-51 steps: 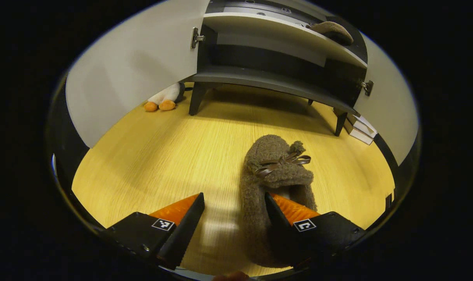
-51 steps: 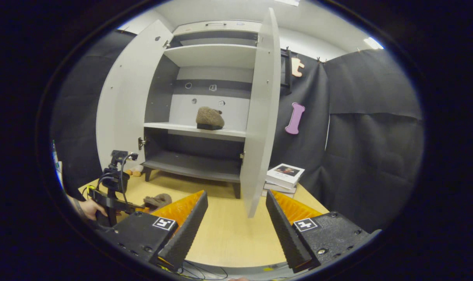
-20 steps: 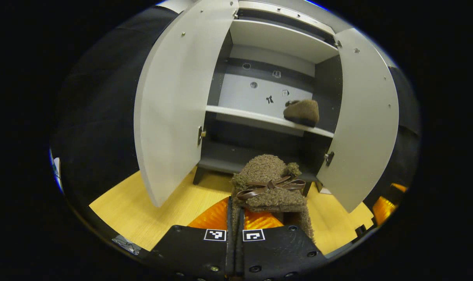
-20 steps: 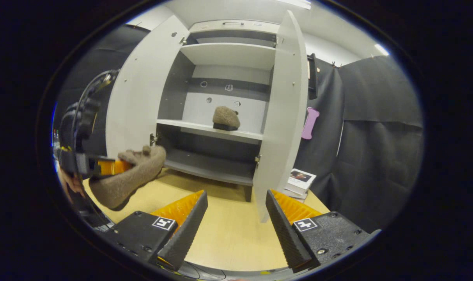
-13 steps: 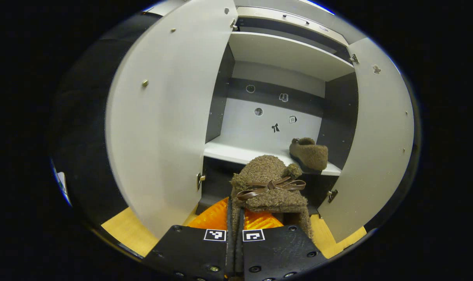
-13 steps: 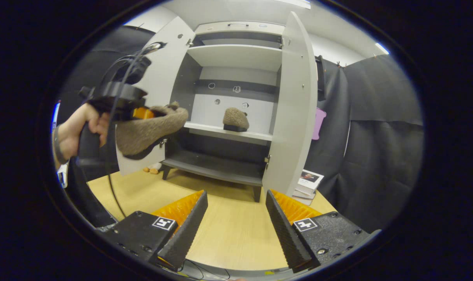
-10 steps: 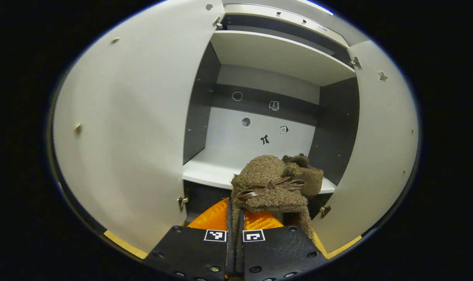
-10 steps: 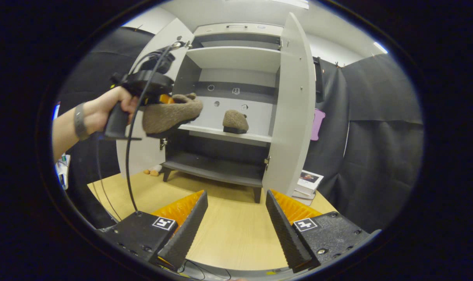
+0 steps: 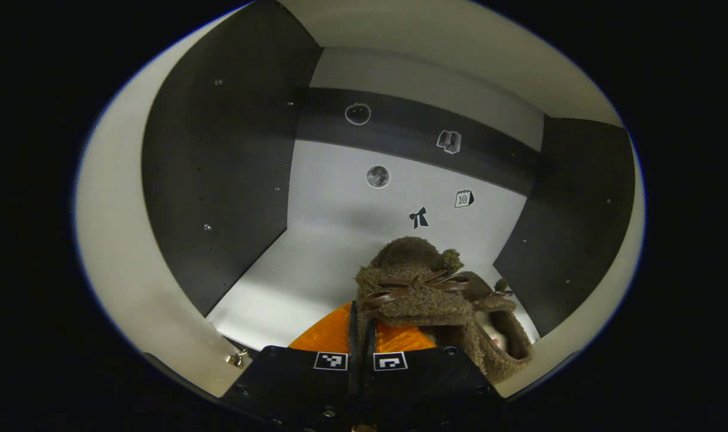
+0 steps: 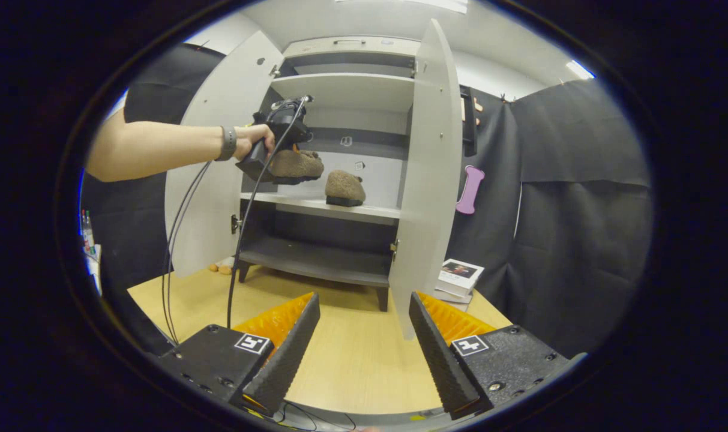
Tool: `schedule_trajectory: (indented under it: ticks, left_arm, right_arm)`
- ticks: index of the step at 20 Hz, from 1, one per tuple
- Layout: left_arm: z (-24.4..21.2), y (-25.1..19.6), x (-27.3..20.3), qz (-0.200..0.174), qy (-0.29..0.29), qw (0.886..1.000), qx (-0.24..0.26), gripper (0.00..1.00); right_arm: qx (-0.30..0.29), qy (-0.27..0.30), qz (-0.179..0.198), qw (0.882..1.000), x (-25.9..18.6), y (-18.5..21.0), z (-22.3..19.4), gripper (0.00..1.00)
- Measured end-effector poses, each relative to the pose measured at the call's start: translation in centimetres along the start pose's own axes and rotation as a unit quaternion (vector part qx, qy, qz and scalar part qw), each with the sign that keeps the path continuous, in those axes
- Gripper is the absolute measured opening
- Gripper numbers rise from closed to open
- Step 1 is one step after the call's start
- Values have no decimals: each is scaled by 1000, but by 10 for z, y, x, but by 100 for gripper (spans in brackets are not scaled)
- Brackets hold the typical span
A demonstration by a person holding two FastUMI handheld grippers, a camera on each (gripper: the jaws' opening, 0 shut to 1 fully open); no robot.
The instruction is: Grab one shoe with the right hand and put it into the shoe cabinet, grab the other shoe with the left hand and put it into the shoe cabinet; then close the right door with the right hand and the left door with the left hand.
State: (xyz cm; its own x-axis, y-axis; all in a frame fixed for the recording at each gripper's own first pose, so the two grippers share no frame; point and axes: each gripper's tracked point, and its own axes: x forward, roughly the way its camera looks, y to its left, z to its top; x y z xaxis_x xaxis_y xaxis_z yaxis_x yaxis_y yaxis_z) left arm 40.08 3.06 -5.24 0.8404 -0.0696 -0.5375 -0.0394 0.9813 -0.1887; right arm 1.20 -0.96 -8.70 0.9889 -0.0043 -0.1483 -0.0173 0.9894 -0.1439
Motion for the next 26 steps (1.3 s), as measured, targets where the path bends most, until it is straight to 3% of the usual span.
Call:
schedule_trajectory:
  ticks: [6,9,10,13,14,18,19,21,23,24,25,26]
  left_arm:
    - [-16,16,37,30,26,999,0,1]
    - [-24,17,46,30,49,998,-16,1]
    - [-26,19,46,30,50,998,-12,5]
    - [-25,17,48,27,51,998,-9,1]
    - [-25,18,49,30,50,998,-10,1]
    - [-25,18,48,31,54,998,-14,7]
    - [-25,15,47,28,55,998,-15,3]
    - [-26,16,46,28,58,998,-13,12]
    - [-28,16,44,27,63,998,-13,12]
    - [-29,18,43,30,65,997,-12,22]
    - [-29,20,42,30,67,997,-13,21]
    - [-29,20,39,31,69,997,-13,27]
  right_arm:
    - [3,18,-14,1000,0,-10,-13,95]
    - [-3,25,-14,1000,0,-11,-19,95]
    - [-4,28,-13,1000,1,-11,-20,95]
    - [-3,31,-9,999,3,-10,-23,95]
    - [-1,31,-8,1000,4,-10,-23,99]
    - [6,27,-11,1000,8,-14,-23,95]
    - [10,28,-10,999,8,-14,-24,95]
    - [16,32,-9,999,9,-14,-27,95]
    - [19,33,-10,999,8,-15,-27,95]
    - [19,33,-12,999,7,-17,-28,95]
    - [19,33,-14,999,7,-18,-29,95]
    - [20,33,-15,999,6,-19,-28,95]
